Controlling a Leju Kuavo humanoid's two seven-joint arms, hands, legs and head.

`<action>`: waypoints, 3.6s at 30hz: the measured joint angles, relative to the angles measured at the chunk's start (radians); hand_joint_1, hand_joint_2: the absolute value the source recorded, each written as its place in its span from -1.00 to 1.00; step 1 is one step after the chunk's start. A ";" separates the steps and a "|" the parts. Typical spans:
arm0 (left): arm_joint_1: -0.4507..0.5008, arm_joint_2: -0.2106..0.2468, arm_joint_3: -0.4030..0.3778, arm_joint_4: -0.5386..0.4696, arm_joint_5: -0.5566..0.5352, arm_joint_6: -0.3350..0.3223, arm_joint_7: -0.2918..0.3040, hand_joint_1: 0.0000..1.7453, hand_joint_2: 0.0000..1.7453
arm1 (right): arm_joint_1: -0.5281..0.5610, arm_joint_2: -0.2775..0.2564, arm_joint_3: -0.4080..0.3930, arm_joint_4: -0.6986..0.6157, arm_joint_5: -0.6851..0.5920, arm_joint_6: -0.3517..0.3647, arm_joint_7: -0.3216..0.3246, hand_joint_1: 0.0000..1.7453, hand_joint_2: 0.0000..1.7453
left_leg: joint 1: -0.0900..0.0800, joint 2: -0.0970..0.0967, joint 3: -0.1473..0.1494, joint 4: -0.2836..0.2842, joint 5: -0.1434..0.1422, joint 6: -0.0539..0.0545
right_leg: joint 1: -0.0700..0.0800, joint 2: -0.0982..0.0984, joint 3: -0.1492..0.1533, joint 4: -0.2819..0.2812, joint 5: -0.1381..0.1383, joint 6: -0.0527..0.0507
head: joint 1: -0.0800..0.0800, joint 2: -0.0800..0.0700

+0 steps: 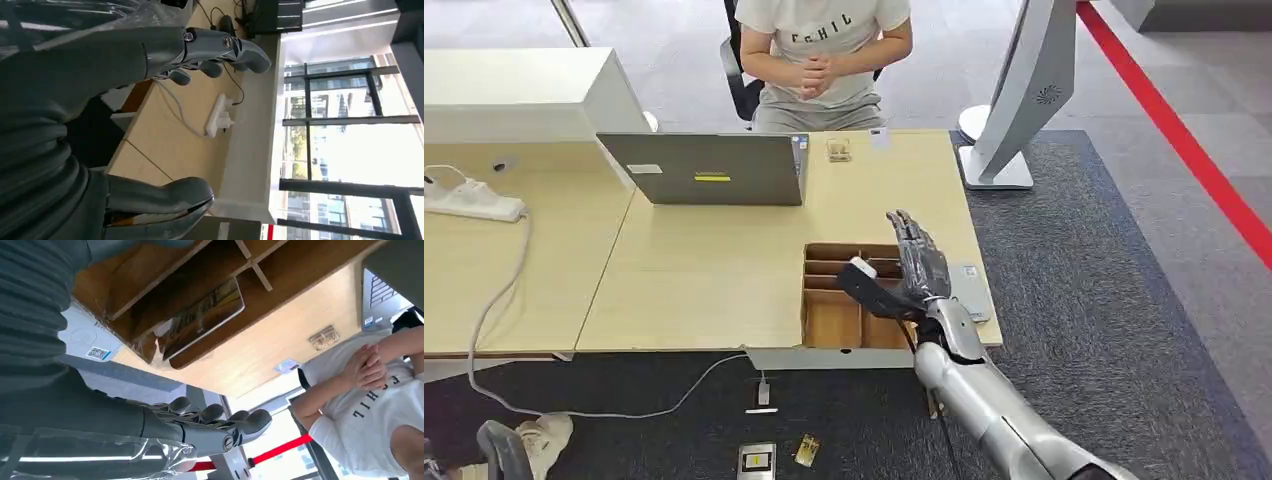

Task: Pass the card to the sensor for recognition and then transmit it.

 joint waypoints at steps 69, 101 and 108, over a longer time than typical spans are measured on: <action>-0.012 0.003 -0.011 -0.004 0.061 0.000 0.000 -1.00 1.00 | -0.093 0.007 -0.046 -0.099 -0.096 -0.119 0.032 1.00 1.00 | 0.000 0.000 0.001 0.000 0.000 0.000 | 0.000 0.000 0.000 0.000 0.000 0.000 | 0.000 0.000; -0.025 0.000 0.032 -0.029 0.186 0.000 0.000 -1.00 1.00 | -0.158 0.070 -0.030 -0.091 0.113 -0.195 0.145 1.00 1.00 | 0.000 0.000 0.000 0.000 0.000 0.000 | 0.000 0.000 0.000 0.001 0.000 0.000 | 0.000 0.000; -0.027 0.000 0.039 -0.030 0.196 0.000 0.000 -1.00 1.00 | -0.162 0.069 -0.027 -0.066 0.135 -0.195 0.166 1.00 1.00 | 0.000 0.000 0.000 0.000 0.000 0.000 | 0.000 0.000 0.000 0.001 0.000 0.000 | 0.000 0.000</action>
